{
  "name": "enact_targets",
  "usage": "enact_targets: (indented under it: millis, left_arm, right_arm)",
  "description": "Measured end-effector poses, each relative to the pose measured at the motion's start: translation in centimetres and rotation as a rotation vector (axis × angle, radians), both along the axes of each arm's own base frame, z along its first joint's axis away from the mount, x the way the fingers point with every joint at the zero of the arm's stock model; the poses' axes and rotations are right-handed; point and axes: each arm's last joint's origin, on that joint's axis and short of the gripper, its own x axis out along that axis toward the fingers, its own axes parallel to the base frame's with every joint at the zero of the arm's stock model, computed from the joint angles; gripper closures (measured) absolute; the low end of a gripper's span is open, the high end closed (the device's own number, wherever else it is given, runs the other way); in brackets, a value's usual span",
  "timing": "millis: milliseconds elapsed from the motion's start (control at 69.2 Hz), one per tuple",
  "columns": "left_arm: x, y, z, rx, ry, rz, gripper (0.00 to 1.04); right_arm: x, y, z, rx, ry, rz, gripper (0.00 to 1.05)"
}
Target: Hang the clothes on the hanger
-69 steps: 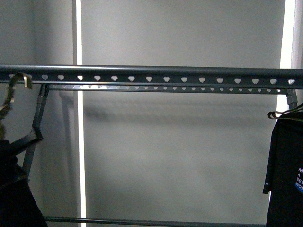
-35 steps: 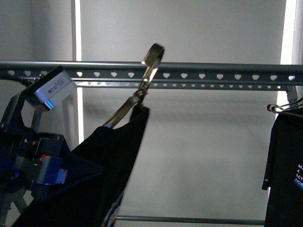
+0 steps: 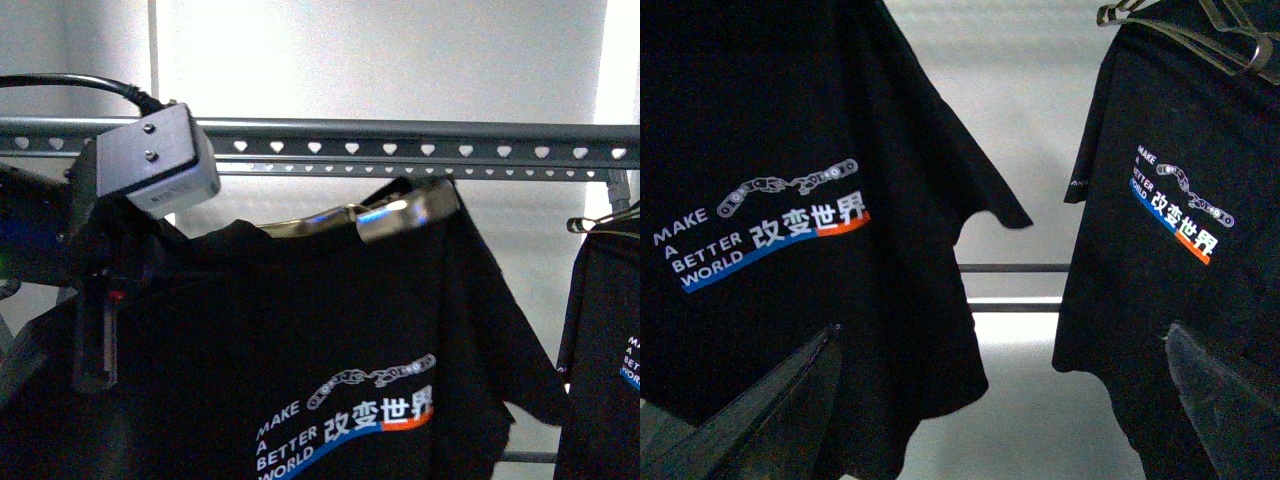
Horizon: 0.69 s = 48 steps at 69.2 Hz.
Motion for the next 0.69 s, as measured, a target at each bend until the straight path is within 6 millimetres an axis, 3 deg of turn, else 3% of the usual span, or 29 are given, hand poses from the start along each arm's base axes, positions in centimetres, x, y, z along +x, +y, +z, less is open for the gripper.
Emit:
enact_targets:
  millis: [318,564,694]
  left_arm:
    - [2.0,-3.8,-0.1,0.24,-0.363,-0.205,1.01]
    - [3.1,-3.8,-0.5,0.334,-0.618,-0.241,1.01]
    - [3.2,-3.7,-0.3,0.339,-0.645,-0.237,1.01]
  right_arm:
    - [0.0,0.0,0.0,0.0,0.0,0.0,0.07]
    - [0.0,0.0,0.0,0.0,0.0,0.0,0.07]
    - [0.0,0.0,0.0,0.0,0.0,0.0,0.07]
